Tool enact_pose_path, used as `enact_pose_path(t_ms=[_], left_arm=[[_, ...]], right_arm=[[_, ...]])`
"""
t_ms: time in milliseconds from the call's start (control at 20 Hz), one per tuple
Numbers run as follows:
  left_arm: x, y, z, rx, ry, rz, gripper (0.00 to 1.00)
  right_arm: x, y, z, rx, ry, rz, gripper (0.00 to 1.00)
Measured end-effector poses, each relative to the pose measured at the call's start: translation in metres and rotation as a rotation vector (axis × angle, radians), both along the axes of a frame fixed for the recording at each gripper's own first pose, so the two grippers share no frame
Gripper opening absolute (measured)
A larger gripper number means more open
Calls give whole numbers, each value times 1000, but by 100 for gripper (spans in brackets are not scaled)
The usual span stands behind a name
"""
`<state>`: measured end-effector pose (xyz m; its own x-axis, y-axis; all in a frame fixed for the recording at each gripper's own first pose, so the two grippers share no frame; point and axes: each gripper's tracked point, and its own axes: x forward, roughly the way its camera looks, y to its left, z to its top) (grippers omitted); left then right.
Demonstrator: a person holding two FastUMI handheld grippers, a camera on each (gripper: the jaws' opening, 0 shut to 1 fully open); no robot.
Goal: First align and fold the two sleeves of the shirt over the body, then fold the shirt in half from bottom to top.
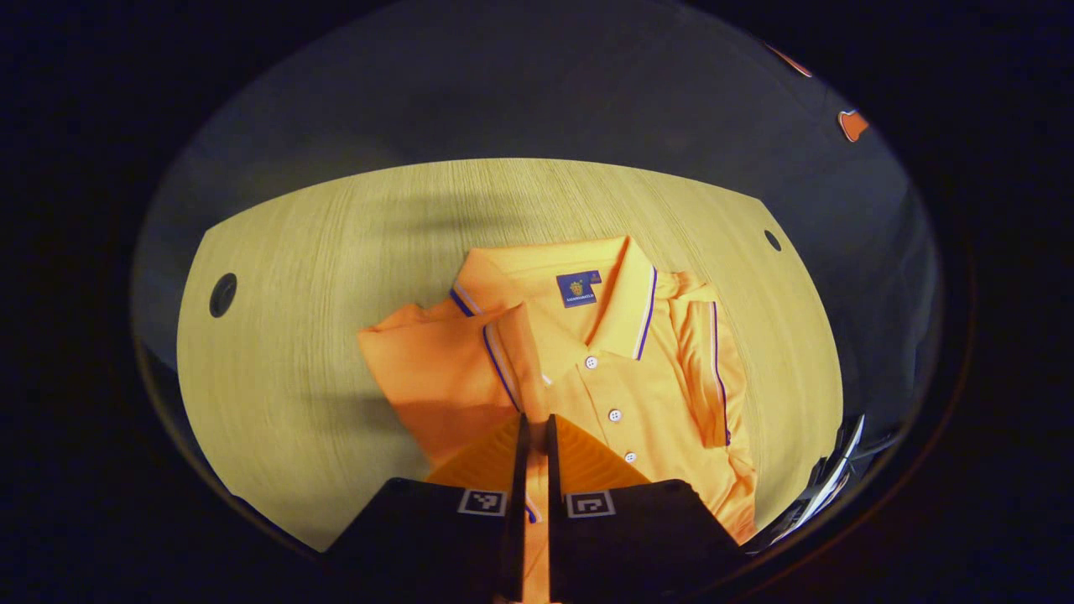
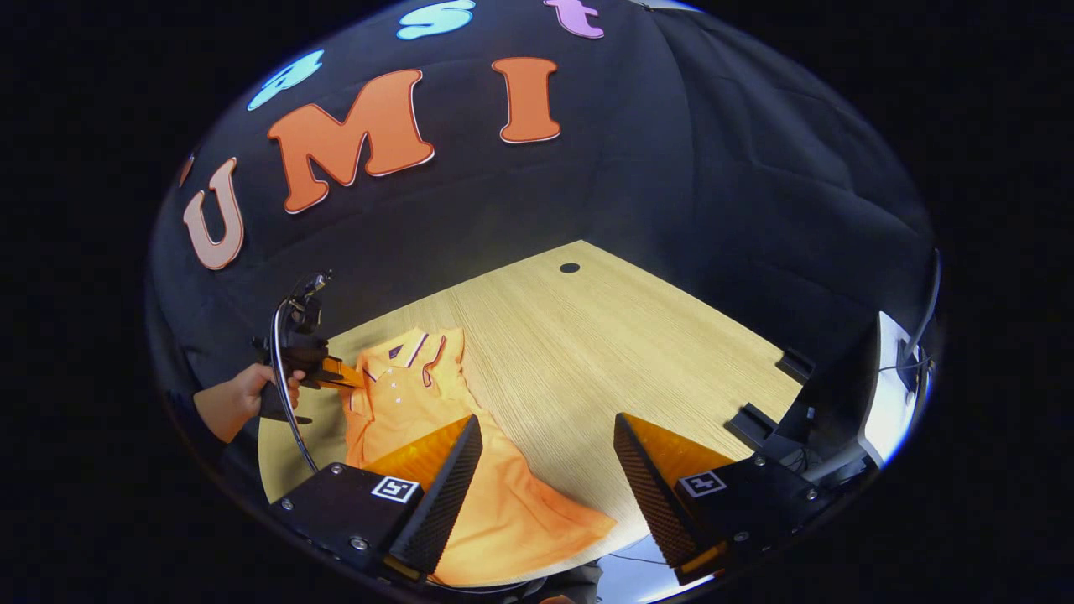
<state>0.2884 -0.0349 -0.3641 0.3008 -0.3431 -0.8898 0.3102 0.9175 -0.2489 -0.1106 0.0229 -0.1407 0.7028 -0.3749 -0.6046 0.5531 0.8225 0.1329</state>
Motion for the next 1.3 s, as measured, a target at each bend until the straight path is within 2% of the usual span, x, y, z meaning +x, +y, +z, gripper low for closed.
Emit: enact_pose_path(t_ms=[100, 250, 300, 350, 400, 450, 500, 600, 650, 850, 950, 1000, 1050, 1150, 1300], left_arm=[[-4, -7, -5, -35, 24, 8, 16], [-11, -15, -1, -98, 50, 27, 34], [-13, -17, -3, -110, 57, 32, 49], [-16, -17, -3, -117, 61, 36, 53], [-20, -17, 1, -130, 59, 38, 66], [-23, -15, 4, -133, 54, 41, 69], [-26, -10, 7, -130, 45, 45, 85], [-35, -4, 13, -124, 26, 62, 94], [-41, 0, 16, -126, 18, 72, 96], [-69, 25, 33, -100, -31, 116, 97], [-84, 35, 47, -117, -77, 145, 97], [-95, 42, 53, -119, -90, 156, 93], [-105, 49, 61, -124, -107, 172, 96], [-129, 63, 74, -129, -138, 195, 94], [-163, 84, 87, -105, -234, 204, 97]], right_arm=[[-5, 1, -2, 7, 6, -3, 96], [-6, 2, -6, 7, 14, 5, 96], [-5, 2, -7, 12, 15, 13, 96], [-2, 2, -8, 17, 15, 22, 96], [-1, 0, -10, 21, 15, 35, 96], [1, -1, -11, 21, 16, 47, 96], [4, -2, -12, 21, 15, 66, 96], [9, -5, -14, 15, 18, 103, 96], [11, -6, -15, 15, 22, 123, 96], [16, -5, -28, 17, 52, 219, 98], [17, 0, -36, 23, 70, 274, 98], [16, 3, -42, 28, 78, 305, 98], [15, 5, -48, 29, 90, 335, 99], [11, 11, -59, 23, 111, 394, 99], [1, 18, -77, 11, 147, 482, 99]])
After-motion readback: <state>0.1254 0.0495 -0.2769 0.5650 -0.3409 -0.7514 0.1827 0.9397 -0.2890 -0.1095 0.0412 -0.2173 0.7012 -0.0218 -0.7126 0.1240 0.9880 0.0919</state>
